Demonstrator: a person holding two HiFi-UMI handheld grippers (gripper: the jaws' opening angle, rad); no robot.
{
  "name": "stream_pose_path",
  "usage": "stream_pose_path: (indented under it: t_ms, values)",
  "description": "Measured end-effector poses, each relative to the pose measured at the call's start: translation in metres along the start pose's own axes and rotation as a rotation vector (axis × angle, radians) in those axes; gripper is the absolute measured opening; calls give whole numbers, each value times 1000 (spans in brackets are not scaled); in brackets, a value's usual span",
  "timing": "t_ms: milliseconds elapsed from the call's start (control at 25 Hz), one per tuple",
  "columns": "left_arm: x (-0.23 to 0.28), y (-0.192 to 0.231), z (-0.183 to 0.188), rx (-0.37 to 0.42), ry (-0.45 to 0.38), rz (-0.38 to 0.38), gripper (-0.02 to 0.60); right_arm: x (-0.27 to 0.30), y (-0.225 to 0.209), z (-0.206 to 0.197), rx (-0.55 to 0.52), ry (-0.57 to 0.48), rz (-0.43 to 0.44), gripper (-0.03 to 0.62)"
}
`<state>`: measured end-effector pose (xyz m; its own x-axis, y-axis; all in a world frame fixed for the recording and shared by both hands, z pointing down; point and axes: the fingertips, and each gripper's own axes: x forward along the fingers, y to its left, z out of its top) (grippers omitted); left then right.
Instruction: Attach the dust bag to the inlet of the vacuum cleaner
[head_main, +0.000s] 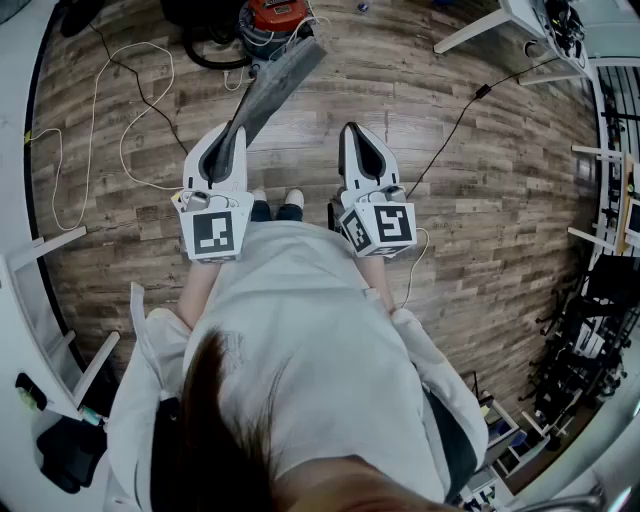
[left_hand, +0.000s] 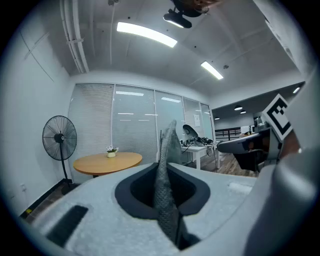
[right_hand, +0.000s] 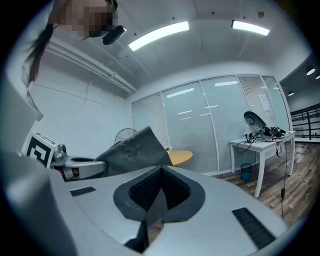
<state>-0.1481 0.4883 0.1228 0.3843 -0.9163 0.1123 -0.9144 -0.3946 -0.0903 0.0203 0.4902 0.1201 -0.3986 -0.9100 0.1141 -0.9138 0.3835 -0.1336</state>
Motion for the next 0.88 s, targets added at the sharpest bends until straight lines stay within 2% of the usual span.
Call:
stream_pose_path:
  t_ms: [120, 480, 880]
  values:
    - [0, 3, 3, -14, -7, 10, 37, 0, 2, 0, 4, -5, 0, 2]
    - [1, -11, 2, 9, -5, -6, 37, -9, -7, 2, -8, -9, 2, 2]
    - [7, -35, 0, 7, 6, 6, 37, -36, -41, 5, 32, -51, 22, 2]
